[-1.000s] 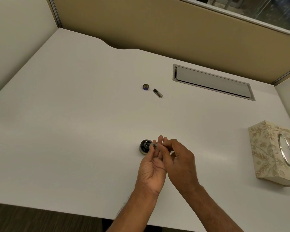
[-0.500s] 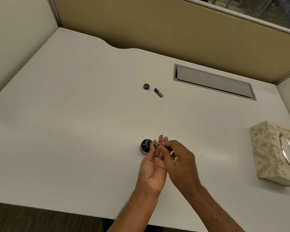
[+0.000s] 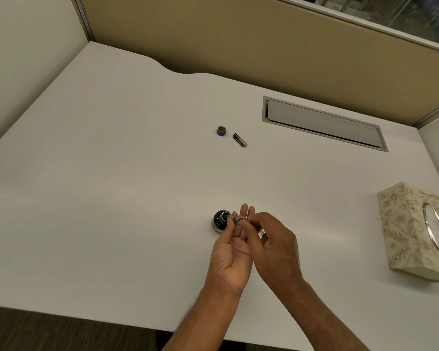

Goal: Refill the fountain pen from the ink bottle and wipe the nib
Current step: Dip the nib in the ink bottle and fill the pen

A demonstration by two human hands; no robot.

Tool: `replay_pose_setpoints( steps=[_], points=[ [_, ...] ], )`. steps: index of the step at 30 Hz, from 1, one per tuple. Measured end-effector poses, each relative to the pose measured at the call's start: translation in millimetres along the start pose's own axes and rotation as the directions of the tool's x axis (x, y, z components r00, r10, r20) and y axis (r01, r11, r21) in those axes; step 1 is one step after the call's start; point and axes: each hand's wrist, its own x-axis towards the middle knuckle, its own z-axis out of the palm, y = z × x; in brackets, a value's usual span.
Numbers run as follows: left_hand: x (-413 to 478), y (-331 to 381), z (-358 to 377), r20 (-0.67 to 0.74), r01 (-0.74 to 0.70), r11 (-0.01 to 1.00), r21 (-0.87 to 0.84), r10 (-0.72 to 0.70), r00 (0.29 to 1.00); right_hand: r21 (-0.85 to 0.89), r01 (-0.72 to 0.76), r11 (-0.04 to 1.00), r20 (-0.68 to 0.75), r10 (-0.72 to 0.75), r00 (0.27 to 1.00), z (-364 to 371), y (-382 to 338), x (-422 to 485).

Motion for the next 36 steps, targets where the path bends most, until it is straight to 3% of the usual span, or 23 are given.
replay_pose_setpoints(
  steps=[17, 28, 36],
  points=[
    [-5, -4, 4, 0.025, 0.003, 0.997, 0.081, -0.005, 1.000, 0.042, 0.000, 0.999, -0.034, 0.001, 0.999, 1, 3, -3],
    [-4, -3, -2, -0.036, -0.002, 0.993, 0.118, 0.006, 0.999, 0.123, -0.045, 0.991, 0.011, 0.044, 0.999, -7, 1, -9],
    [-8, -8, -13, -0.023, 0.002, 0.963, 0.268, 0.004, 1.000, 0.184, -0.112, 0.977, 0.027, 0.109, 0.994, -12, -1, -17]
  ],
)
